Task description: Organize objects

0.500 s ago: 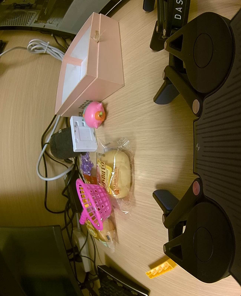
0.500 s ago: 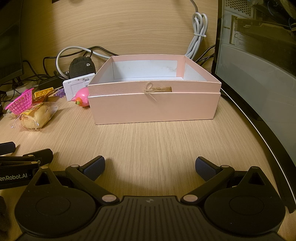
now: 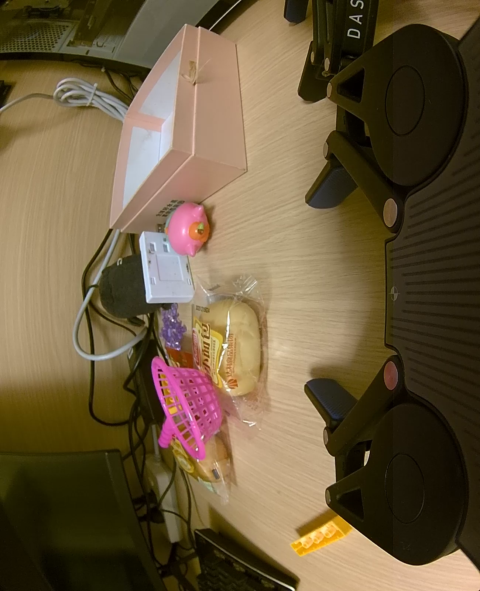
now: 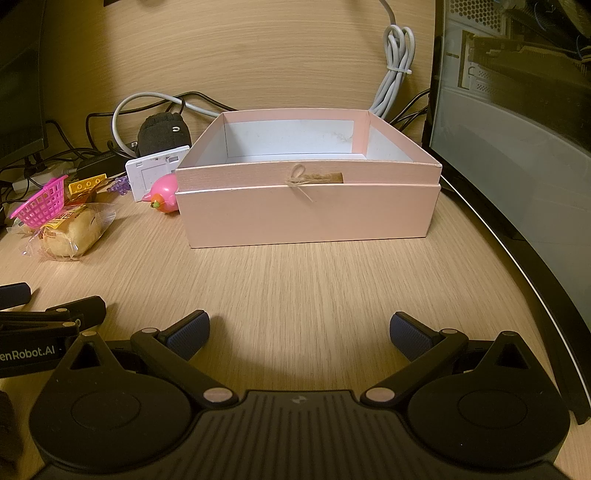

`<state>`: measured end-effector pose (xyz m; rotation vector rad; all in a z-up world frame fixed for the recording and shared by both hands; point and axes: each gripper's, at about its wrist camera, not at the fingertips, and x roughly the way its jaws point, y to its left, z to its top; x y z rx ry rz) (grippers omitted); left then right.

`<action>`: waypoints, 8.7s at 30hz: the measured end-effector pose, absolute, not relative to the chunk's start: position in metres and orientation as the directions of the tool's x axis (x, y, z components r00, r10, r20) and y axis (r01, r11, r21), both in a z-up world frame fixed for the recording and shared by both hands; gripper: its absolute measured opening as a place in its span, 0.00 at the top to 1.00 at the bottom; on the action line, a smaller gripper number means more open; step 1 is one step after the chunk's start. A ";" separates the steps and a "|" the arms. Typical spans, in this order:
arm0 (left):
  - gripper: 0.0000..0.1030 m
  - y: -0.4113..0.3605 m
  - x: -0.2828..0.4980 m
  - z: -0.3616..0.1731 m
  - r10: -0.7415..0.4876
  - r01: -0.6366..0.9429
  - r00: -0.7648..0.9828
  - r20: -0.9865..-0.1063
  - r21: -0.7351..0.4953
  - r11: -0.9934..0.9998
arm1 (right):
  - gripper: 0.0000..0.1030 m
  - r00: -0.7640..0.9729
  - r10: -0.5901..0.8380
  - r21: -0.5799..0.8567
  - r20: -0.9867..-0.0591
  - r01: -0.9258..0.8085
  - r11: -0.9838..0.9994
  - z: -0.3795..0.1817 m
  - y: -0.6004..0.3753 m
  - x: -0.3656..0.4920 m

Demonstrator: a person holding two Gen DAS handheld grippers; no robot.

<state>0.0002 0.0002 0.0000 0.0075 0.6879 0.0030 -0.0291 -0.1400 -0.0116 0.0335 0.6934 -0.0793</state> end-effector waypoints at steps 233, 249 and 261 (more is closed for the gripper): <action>0.76 0.073 -0.040 0.071 -0.287 0.091 0.655 -0.699 -0.303 0.948 | 0.02 0.791 -0.024 -0.112 -0.612 -0.057 0.992 0.133 -0.187 0.061; 0.76 0.100 0.038 0.065 -0.229 -0.194 0.654 -0.721 -0.452 0.871 | 0.00 0.730 0.036 -0.058 -0.683 -0.103 0.993 0.056 -0.149 -0.042; 0.71 0.034 0.079 0.063 -0.242 0.693 0.614 -0.751 0.367 0.620 | 0.00 0.683 0.006 -0.057 -0.730 -0.069 0.996 0.033 -0.154 -0.068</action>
